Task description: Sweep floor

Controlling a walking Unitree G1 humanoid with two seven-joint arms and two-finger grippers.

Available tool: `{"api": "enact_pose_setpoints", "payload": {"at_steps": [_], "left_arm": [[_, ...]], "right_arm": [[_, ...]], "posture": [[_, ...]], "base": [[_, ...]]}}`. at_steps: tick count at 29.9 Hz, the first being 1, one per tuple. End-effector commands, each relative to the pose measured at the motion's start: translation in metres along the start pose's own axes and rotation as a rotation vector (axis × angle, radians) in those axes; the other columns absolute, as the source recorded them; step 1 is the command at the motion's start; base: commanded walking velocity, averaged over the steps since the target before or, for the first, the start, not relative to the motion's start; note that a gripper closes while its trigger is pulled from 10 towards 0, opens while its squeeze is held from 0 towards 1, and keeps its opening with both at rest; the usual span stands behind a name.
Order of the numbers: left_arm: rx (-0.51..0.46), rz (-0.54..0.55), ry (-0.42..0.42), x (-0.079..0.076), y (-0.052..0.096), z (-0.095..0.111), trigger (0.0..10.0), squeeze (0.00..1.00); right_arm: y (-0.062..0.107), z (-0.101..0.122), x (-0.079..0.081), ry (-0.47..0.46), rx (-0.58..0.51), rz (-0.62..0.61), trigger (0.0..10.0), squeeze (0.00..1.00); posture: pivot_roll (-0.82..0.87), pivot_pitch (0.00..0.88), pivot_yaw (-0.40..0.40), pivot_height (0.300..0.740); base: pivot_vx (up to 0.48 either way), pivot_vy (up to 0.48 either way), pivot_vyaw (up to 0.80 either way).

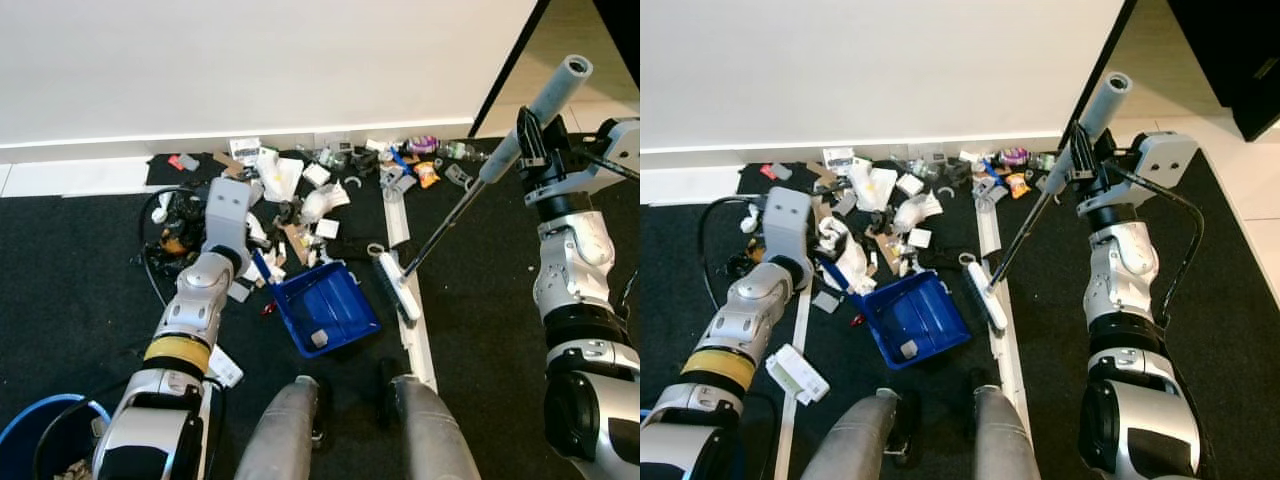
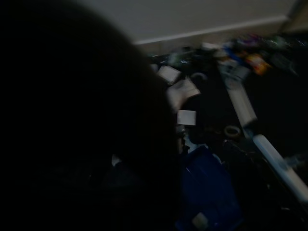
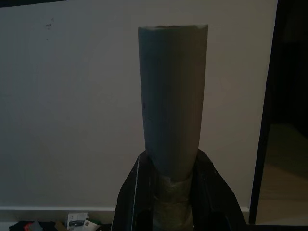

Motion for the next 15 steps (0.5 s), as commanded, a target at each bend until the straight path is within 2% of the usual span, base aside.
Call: {"api": "enact_pose_setpoints", "payload": {"at_steps": [1,2,4,12,13,15], "left_arm": [[0.045,0.075,0.070,0.007,0.005,-0.012,10.0,0.00],[0.053,0.123,0.124,0.011,0.007,-0.013,10.0,0.00],[0.068,0.187,0.173,0.016,0.012,-0.015,10.0,0.00],[0.087,0.299,0.186,0.025,0.022,-0.017,10.0,0.00],[0.079,0.340,0.185,0.024,0.028,-0.014,6.9,0.00],[0.078,0.352,0.185,0.024,0.030,-0.013,6.9,0.00]], "right_arm": [[0.004,0.003,-0.005,0.011,-0.025,-0.017,10.0,0.00],[0.004,0.002,-0.004,0.010,-0.024,-0.017,10.0,0.00],[0.004,0.002,-0.004,0.009,-0.023,-0.015,10.0,0.00],[0.004,0.001,-0.002,0.006,-0.022,-0.011,10.0,0.00],[0.004,0.001,-0.002,0.005,-0.021,-0.010,10.0,0.00],[0.004,0.001,-0.002,0.005,-0.020,-0.009,10.0,0.00]], "posture": [[0.02,0.215,0.025,0.740],[0.02,0.217,0.026,0.740],[0.03,0.217,0.027,0.740],[0.04,0.220,0.027,0.740],[0.04,0.221,0.028,0.740],[0.04,0.221,0.028,0.740]], "base": [[0.000,0.000,0.00],[0.000,0.000,0.00],[0.000,0.000,0.00],[0.000,0.000,0.00],[0.000,0.000,0.00],[0.000,0.000,0.00]]}}
Point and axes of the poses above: a point about 5 cm out from each wrist's last joint towards the gripper, its own y axis pointing back from the gripper into the wrist, its own z axis along the axis of the wrist's last joint, x = y × z, the point moved 4 cm from there along -y, pointing out of the wrist towards the gripper, and after that the axes turned 10 degrees about y, right-handed, at the moved point
